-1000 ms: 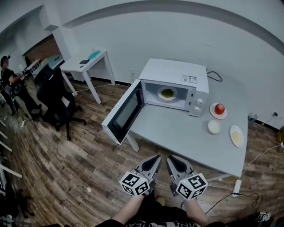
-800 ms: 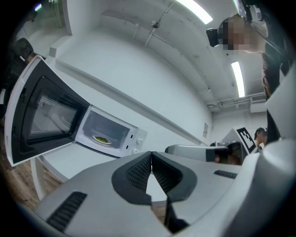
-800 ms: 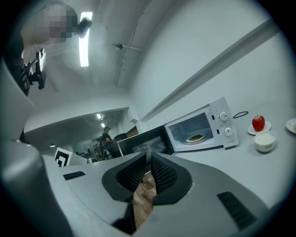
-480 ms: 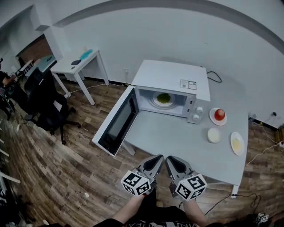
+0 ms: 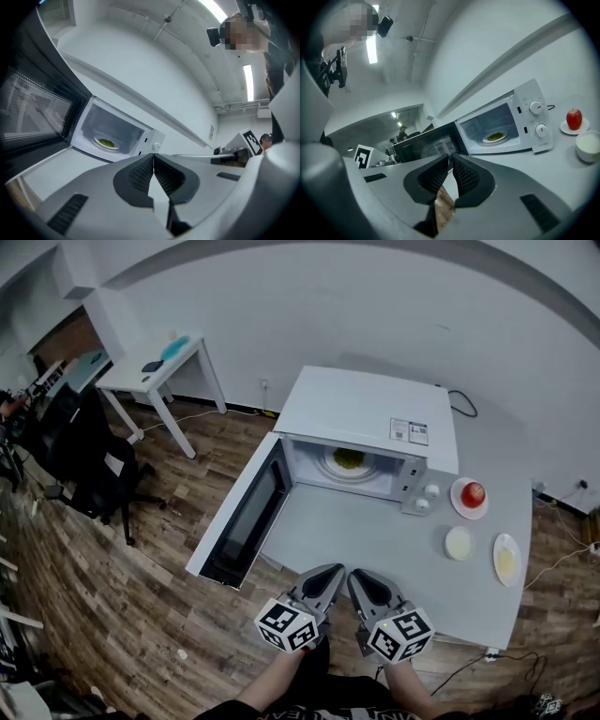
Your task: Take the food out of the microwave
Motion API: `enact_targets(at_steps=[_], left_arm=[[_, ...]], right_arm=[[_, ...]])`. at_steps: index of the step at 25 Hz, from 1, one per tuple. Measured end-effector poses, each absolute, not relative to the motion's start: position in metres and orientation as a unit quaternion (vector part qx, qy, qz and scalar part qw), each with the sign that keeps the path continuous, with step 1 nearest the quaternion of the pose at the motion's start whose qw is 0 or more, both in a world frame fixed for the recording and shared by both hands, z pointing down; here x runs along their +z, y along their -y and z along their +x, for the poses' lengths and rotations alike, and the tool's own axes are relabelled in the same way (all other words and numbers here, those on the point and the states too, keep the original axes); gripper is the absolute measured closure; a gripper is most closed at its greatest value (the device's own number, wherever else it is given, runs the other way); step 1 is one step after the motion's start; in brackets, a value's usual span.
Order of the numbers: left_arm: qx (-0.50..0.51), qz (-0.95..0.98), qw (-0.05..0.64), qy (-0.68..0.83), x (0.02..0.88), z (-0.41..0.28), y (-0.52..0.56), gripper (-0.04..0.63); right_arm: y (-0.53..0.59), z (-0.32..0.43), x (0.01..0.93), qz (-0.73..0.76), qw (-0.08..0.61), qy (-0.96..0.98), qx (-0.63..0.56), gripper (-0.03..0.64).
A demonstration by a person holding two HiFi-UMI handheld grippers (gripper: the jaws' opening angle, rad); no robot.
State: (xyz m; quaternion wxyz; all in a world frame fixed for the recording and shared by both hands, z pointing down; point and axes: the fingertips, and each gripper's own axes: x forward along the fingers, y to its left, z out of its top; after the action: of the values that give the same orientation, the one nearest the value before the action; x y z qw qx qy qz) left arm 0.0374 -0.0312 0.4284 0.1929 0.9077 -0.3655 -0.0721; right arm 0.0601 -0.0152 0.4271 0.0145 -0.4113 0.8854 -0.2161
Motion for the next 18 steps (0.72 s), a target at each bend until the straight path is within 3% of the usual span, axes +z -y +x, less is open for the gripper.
enact_targets(at_steps=[18], left_arm=[[-0.049, 0.909, 0.217, 0.353, 0.458, 0.033, 0.11, 0.584]], right_arm=[[0.095, 0.052, 0.458, -0.428, -0.005, -0.871, -0.24, 0.568]])
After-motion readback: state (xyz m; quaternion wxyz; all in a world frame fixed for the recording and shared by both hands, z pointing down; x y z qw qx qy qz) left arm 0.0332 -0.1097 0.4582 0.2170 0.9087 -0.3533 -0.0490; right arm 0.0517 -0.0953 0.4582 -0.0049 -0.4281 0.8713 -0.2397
